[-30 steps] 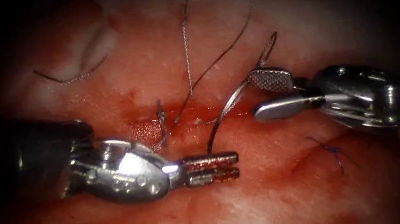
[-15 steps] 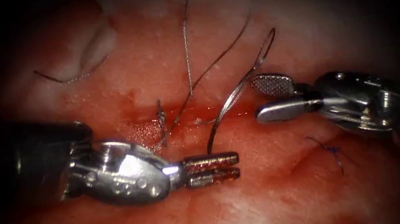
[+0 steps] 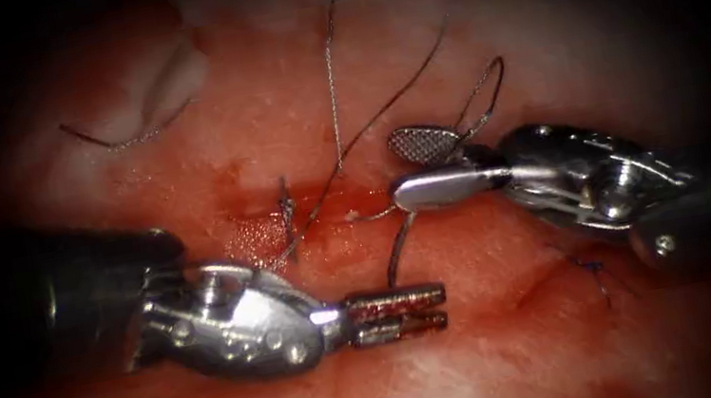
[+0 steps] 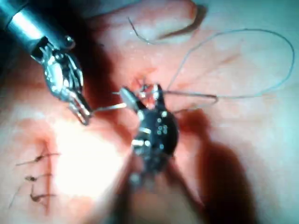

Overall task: Wound Closure
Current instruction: Hand the needle to the right gripper.

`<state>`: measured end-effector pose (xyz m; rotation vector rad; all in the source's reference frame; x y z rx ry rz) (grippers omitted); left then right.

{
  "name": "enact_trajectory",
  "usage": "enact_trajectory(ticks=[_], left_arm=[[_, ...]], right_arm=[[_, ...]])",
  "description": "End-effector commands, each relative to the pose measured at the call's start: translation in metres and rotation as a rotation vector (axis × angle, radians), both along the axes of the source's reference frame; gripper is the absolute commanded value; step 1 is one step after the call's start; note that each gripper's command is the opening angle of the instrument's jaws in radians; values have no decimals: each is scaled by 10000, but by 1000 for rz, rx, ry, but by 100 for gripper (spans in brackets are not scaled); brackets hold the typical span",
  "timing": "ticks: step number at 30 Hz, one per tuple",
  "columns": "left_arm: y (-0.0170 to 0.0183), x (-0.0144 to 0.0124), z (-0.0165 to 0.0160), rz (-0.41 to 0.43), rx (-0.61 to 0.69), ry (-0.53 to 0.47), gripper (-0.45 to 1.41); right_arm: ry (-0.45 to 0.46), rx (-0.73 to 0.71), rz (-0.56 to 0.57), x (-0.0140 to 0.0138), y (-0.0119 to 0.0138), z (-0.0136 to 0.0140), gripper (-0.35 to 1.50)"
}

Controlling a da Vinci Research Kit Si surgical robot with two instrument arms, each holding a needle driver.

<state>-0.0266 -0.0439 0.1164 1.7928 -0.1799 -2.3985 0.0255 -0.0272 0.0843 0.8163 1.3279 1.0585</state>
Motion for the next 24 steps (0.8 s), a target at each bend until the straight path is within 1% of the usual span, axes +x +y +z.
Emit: enact_trajectory(ticks=[1,3,4,5,6,7,12,14,15,16,17,18,19,20,21,23,24], left_arm=[[-2,-5,5,1,0,-1,-45],[-2,-5,5,1,0,-1,-45],[-2,-5,5,1,0,-1,-45],[-2,-5,5,1,0,-1,-45],[-2,-5,5,1,0,-1,-45],[-2,-5,5,0,0,-1,-45],[-4,-7,6,9,1,-11,-45],[-6,-10,8,11,49,-10,-45],[-9,-14,9,4,143,2,-1],[-11,-17,8,-13,279,33,51],[-10,-17,7,-28,348,47,84],[-9,-15,6,-55,471,65,93],[-7,-13,5,-78,526,77,91],[-5,-11,4,-95,552,91,89],[-1,-5,1,-129,597,120,86],[1,1,1,-137,625,134,84],[2,8,2,-136,652,151,81]], right_arm=[[-3,1,3,4,-5,6,49],[-6,3,7,2,-4,4,36],[-6,5,7,1,-3,2,14],[-6,5,7,1,-3,2,14],[-3,6,8,1,-3,0,-32],[5,6,7,1,-3,0,-35],[19,16,22,0,6,-9,-35],[14,1,23,-1,9,-11,-35],[12,-21,19,-2,12,-11,-35],[8,-48,16,-6,18,-10,-35],[6,-65,14,-8,20,-9,-35],[4,-88,14,-11,24,-6,-35],[-5,-111,9,-13,27,-4,-35],[-18,-128,4,-15,29,-2,-35],[-51,-186,-2,-18,34,3,-35],[-85,-243,-5,-18,38,5,-35],[-119,-308,-7,-18,42,5,-35]])
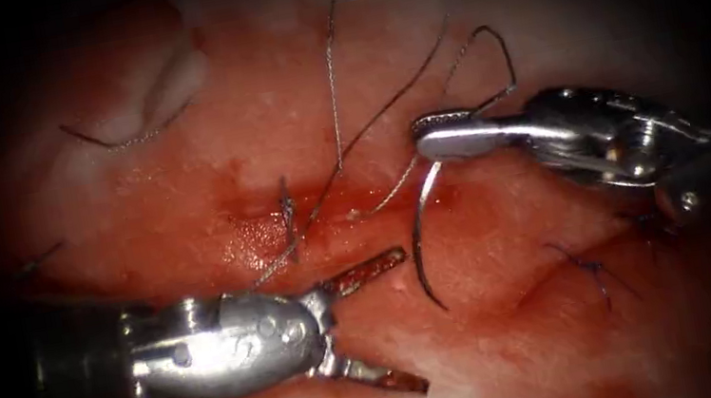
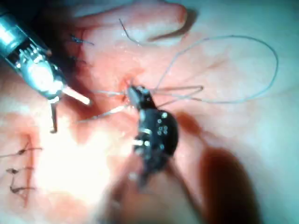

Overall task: Wound Closure
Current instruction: Hand the needle to the right gripper, then insert the needle through the bottom half of the cut.

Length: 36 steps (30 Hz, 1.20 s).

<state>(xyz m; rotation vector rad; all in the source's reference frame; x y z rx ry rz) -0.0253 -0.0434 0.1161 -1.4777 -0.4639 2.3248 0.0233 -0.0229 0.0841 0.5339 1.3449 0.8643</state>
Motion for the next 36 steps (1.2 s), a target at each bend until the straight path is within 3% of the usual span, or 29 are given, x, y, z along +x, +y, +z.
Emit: enact_trajectory(ticks=[1,3,6,9,15,16,23,36], left_arm=[[-1,1,7,0,35,13,79],[1,5,8,-11,78,28,78],[7,13,17,-50,197,69,61],[6,21,33,-103,305,166,52],[-1,38,66,-71,340,317,47],[0,39,77,-65,335,348,36],[20,31,96,-70,340,361,20],[48,14,117,-77,349,363,22]], right_arm=[[-32,-62,5,6,3,5,-35],[-63,-113,0,8,5,3,-35],[-112,-193,-6,14,4,-5,-35],[-174,-273,-30,24,1,-17,-35],[-229,-383,-78,41,0,-33,-35],[-254,-412,-92,41,0,-35,-35],[-292,-460,-104,33,1,-34,-35],[-289,-474,-112,35,-4,-36,-35]])
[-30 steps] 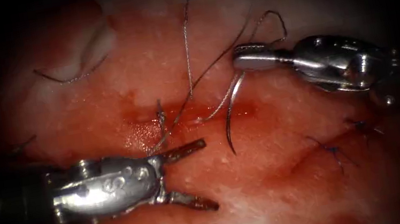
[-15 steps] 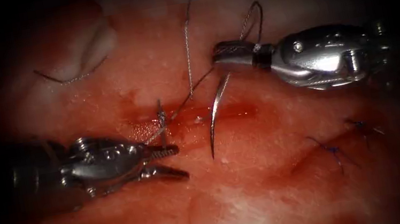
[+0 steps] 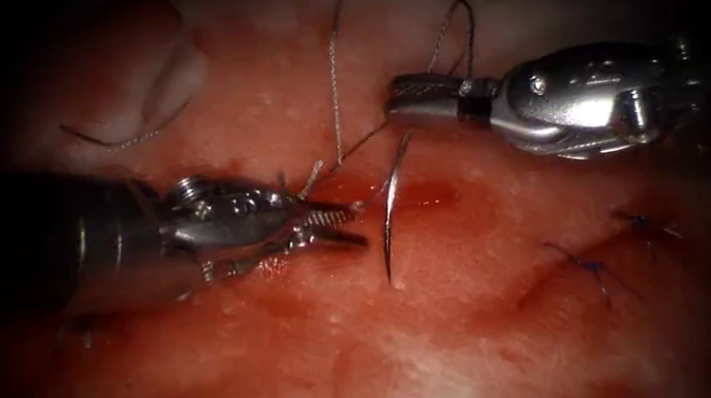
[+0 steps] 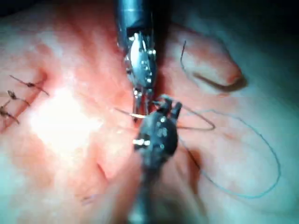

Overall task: Wound Closure
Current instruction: Insert the needle through the bottom half of the cut.

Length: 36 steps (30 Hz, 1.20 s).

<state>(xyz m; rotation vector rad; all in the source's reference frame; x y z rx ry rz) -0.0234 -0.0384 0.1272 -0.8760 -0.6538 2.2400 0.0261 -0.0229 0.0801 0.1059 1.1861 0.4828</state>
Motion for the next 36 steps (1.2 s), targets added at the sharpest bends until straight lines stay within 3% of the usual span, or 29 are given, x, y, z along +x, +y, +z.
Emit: enact_trajectory(ticks=[1,6,13,23,29,36], left_arm=[[-1,-4,6,4,0,1,24],[6,-4,15,13,-1,18,34],[12,-1,45,6,9,42,34],[4,-2,72,38,57,40,22],[-13,-13,52,75,93,54,-6],[-35,-25,20,134,126,41,-12]], right_arm=[[1,1,0,6,-4,4,-35],[5,-1,4,6,-3,4,-35],[-2,-24,7,11,3,9,-35],[-18,-60,16,17,16,29,-35],[-42,-89,9,28,16,52,-35],[-82,-147,-5,28,28,71,-35]])
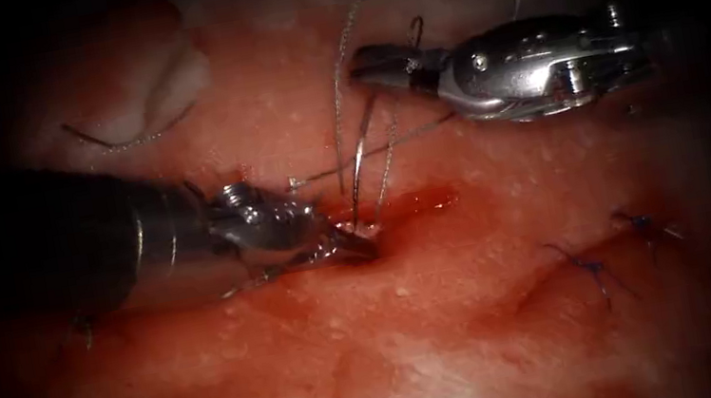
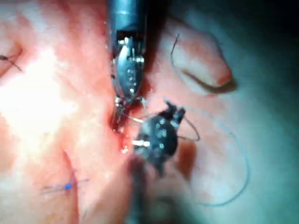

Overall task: Wound Closure
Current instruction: Insert the needle through the bottom half of the cut.

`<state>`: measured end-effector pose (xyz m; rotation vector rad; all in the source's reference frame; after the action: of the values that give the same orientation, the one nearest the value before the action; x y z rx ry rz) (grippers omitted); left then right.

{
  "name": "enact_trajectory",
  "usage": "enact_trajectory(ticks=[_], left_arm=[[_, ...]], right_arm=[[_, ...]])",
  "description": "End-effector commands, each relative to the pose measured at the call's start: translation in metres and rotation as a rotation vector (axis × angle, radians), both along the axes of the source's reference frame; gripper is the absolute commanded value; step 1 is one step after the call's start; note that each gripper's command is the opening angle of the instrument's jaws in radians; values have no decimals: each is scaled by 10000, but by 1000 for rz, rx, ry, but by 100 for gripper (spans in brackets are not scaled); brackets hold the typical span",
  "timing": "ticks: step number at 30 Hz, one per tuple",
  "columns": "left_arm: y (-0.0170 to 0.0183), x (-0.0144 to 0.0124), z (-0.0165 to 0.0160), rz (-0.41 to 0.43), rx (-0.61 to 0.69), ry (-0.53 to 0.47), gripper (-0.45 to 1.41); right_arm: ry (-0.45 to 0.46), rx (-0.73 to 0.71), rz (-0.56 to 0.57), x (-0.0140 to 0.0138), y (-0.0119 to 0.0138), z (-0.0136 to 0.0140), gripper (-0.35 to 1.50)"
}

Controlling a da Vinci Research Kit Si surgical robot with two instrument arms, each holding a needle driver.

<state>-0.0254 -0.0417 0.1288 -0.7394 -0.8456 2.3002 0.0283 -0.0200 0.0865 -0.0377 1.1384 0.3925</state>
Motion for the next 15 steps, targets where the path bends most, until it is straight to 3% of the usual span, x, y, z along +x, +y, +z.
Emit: enact_trajectory(ticks=[1,6,15], left_arm=[[-4,-4,-1,5,4,-7,-8],[-5,3,-15,20,16,-17,-6],[-16,14,-22,32,15,-24,-5]], right_arm=[[-16,-13,-12,7,-5,13,-35],[-56,-50,-44,13,-25,23,-35],[-78,-91,-72,15,-31,25,-35]])
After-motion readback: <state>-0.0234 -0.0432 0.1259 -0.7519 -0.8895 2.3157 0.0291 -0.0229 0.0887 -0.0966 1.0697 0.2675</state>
